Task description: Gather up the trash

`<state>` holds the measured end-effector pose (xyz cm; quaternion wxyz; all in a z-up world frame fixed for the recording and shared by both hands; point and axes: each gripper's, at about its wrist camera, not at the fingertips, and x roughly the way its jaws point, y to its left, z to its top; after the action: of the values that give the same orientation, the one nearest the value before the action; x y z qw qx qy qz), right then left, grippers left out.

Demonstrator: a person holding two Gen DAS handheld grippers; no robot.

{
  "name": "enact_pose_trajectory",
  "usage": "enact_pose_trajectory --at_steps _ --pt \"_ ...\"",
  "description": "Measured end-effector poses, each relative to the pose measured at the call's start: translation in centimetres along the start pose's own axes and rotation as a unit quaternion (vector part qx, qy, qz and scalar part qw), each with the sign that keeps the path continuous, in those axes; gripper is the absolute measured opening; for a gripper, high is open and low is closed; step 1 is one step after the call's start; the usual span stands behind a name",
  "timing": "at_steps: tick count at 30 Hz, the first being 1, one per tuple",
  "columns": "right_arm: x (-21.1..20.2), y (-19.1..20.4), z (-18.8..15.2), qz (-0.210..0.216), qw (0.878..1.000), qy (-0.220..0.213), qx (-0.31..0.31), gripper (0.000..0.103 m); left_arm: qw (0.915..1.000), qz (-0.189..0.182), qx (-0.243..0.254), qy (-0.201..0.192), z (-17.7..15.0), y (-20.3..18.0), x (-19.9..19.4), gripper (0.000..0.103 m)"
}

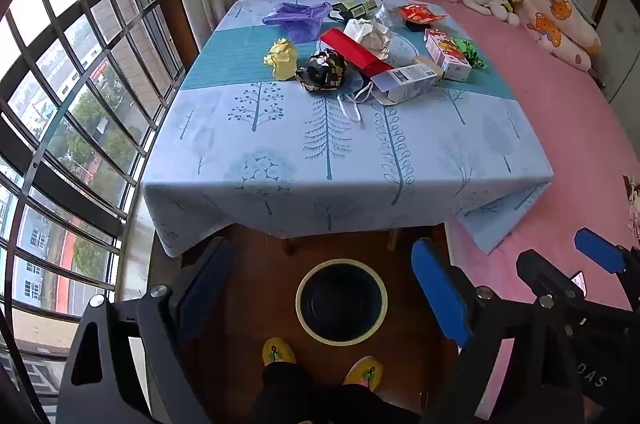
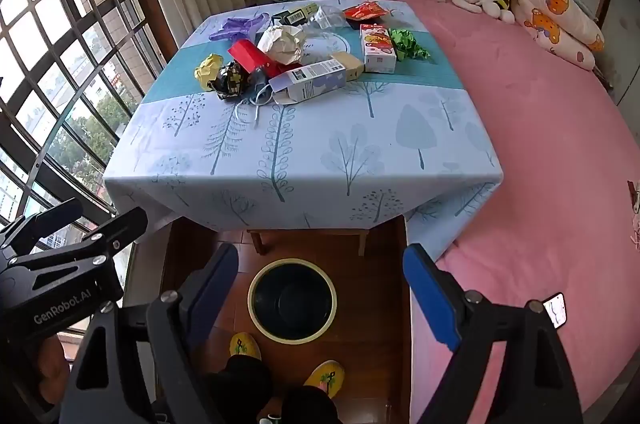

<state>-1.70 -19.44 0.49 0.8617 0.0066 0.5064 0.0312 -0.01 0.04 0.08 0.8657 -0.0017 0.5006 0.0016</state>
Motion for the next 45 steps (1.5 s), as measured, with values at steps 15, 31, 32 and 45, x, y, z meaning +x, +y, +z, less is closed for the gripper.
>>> enact_pose_trajectory --at_steps 15,31,32,45 --pt "-0.7 0.0 -0.4 0.001 1.000 -0.005 -0.001 0.085 1.0000 -0.006 -0.007 -0.002 -1.0 0.3 -1.4 0.090" --pt "-2.0 1.0 -0.9 0.000 1.000 -0.018 -0.008 0.085 1.0000 -0.004 -0.007 -0.004 -1.5 0.4 -0.9 0.090" --pt "-2.0 1.1 -0.9 0.000 1.000 -0.019 -0.009 0.085 1.0000 -0.003 -0.007 -0.006 -1.8 0.4 -1.1 0.090" --pt "-2.2 1.5 -1.1 0.009 1.000 -0.024 -0.015 0.085 0.9999 0.003 -0.005 -0.010 -1.9 0.7 -2.0 0.090"
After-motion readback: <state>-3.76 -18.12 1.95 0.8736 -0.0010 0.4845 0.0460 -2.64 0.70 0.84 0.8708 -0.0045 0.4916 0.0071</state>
